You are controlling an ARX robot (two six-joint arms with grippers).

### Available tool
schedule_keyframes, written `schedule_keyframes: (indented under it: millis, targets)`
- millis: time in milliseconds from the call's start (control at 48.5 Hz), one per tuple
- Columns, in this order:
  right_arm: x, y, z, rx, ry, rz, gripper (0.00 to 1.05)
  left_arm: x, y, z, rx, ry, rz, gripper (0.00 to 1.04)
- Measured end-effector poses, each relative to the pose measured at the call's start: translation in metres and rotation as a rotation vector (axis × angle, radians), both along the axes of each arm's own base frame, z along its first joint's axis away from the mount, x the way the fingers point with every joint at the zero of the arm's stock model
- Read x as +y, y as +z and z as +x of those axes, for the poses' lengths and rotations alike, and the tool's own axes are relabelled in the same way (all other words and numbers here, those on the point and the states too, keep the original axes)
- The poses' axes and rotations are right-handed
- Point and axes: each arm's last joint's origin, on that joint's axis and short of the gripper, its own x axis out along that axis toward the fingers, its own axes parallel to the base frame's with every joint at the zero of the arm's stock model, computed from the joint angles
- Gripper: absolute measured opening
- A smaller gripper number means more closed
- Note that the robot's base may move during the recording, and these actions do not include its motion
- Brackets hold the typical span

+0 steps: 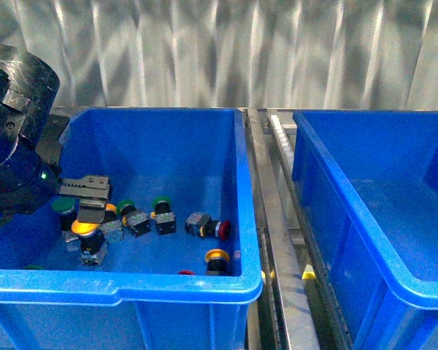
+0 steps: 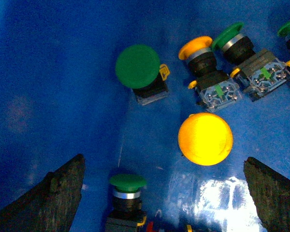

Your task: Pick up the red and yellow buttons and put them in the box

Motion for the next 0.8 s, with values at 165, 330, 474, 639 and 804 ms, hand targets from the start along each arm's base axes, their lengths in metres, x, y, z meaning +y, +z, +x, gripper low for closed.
schedule_keyframes:
  millis: [165,330,474,639,804]
  targets:
    - [0.0,0.0,0.0,0.0,0.0,0.0,0.98,-0.002,-0.01,0.007,0.017,0.004,-0.025,0.97]
    - [0.0,0.0,0.0,0.0,0.0,0.0,0.98,-0.005,-0.019,0.016,0.032,0.017,-0.029,0.97]
    - [0.0,0.0,0.0,0.0,0.0,0.0,0.98,-0.006,-0.021,0.023,0.025,0.026,-0.035,0.97]
    - [0.0,0.0,0.0,0.0,0.0,0.0,0.98,-0.007,-0.024,0.026,0.029,0.027,-0.037,0.97]
    - [0.0,0.0,0.0,0.0,0.0,0.0,0.98,-0.009,-0.03,0.028,0.037,0.03,-0.037,0.97]
